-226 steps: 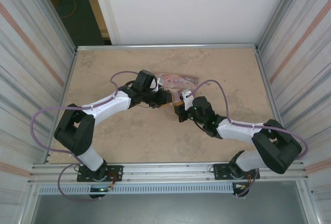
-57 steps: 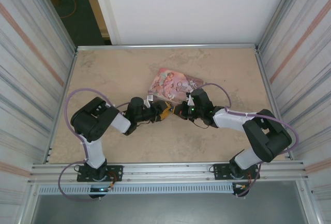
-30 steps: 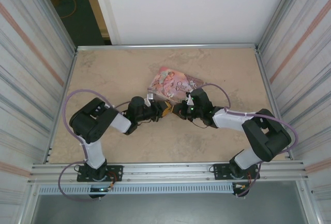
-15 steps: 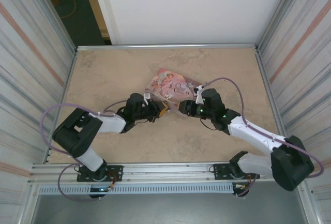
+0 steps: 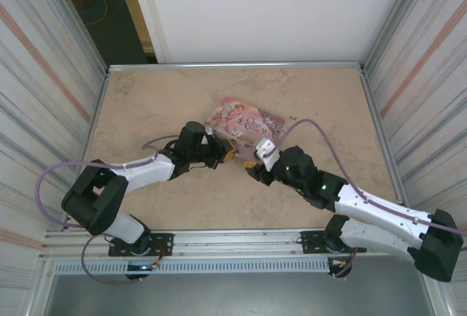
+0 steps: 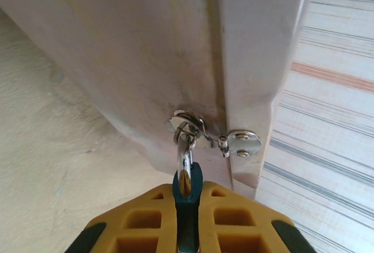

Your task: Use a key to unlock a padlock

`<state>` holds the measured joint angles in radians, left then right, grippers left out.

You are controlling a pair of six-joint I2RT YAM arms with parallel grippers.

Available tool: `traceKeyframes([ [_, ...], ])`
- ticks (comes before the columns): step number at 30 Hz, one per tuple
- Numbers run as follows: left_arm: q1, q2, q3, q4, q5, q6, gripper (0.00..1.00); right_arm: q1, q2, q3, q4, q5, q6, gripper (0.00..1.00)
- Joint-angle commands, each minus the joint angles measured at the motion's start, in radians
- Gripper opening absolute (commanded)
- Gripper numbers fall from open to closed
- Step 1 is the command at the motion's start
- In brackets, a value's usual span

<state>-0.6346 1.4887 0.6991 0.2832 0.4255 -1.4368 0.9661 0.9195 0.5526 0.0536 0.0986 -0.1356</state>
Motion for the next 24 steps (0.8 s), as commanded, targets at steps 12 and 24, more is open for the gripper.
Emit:
traceKeyframes([
  [12,-0.010,-0.117,0.083,-0.168,0.006,0.028,0.00,0.072,0.209,0.031,0.109,0.230,-0.528,0.45],
  [24,-0.010,-0.106,0.086,-0.152,0.025,0.022,0.00,0.085,0.326,0.056,0.230,0.230,-0.536,0.33],
])
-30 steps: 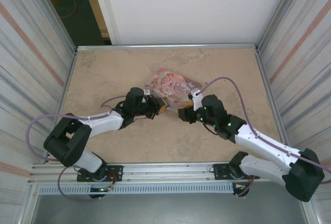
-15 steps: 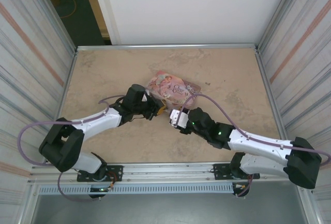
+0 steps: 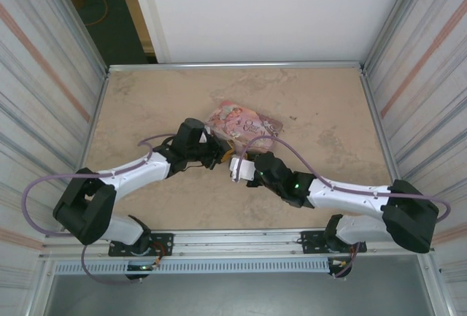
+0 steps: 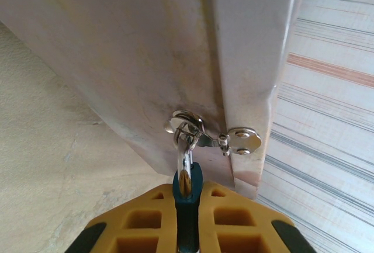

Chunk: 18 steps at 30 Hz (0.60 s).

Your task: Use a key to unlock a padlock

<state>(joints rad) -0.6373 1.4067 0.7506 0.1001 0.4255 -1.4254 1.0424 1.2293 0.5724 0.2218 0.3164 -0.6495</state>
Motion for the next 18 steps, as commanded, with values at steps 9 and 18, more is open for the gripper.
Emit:
traceKeyframes([
  [9,-0.008,-0.025,0.027,0.038,0.028,0.006,0.00,0.010,0.072,0.050,0.109,0.031,-0.023,0.25],
  [18,-0.009,-0.023,0.023,0.048,0.033,0.002,0.00,0.011,0.108,0.052,0.155,0.055,-0.018,0.19],
])
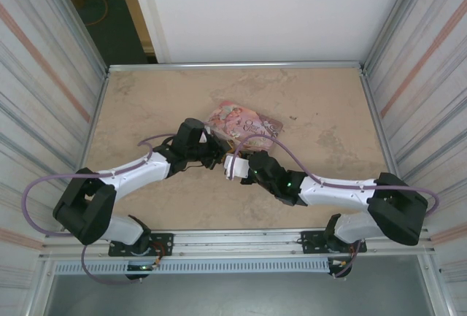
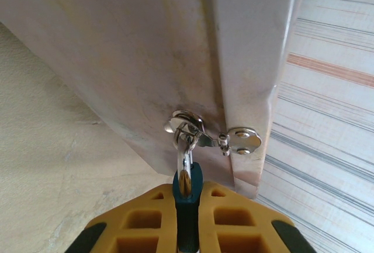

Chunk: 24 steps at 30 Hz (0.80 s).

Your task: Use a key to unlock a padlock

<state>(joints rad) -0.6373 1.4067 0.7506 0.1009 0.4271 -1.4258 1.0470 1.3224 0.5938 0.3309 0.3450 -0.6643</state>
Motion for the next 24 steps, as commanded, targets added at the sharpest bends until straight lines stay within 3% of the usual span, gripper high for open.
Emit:
traceKeyframes([
  [1,-0.007,-0.023,0.022,0.046,0.033,0.001,0.00,0.007,0.018,0.031,0.051,0.028,-0.002,0.18],
  [17,-0.008,-0.014,0.010,0.085,0.052,-0.019,0.00,0.006,0.068,0.017,0.131,0.065,0.094,0.00],
  [24,-0.009,-0.012,-0.002,0.101,0.048,-0.028,0.00,0.001,0.070,0.010,0.155,0.058,0.239,0.00],
])
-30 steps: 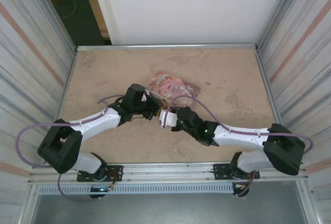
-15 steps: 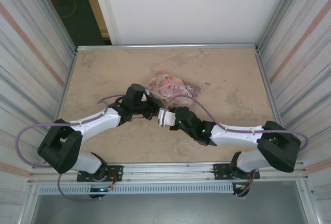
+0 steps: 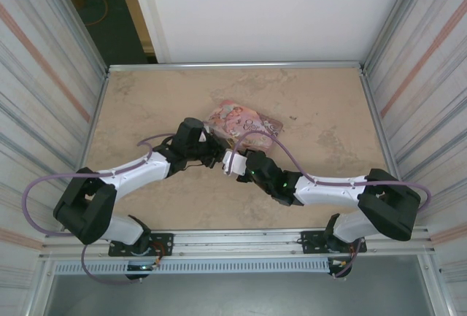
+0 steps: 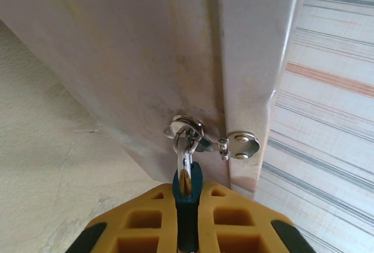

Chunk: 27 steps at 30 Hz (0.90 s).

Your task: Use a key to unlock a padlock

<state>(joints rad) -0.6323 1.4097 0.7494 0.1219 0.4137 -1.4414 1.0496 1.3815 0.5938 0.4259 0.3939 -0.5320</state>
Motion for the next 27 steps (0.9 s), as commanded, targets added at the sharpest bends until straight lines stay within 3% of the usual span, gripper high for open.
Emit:
traceKeyframes([
  [1,-0.015,-0.015,-0.003,0.083,0.061,-0.013,0.00,-0.002,0.011,0.009,0.064,0.007,0.131,0.00],
  [13,-0.055,0.013,-0.027,0.124,0.034,-0.040,0.00,-0.053,-0.012,-0.009,0.098,-0.067,0.580,0.00],
  [25,-0.105,0.097,-0.039,0.175,-0.013,-0.049,0.00,-0.125,-0.025,-0.120,0.084,-0.149,0.616,0.00],
  [27,-0.111,0.114,-0.044,0.184,-0.022,-0.048,0.07,-0.137,-0.027,-0.149,0.096,-0.168,0.625,0.00],
])
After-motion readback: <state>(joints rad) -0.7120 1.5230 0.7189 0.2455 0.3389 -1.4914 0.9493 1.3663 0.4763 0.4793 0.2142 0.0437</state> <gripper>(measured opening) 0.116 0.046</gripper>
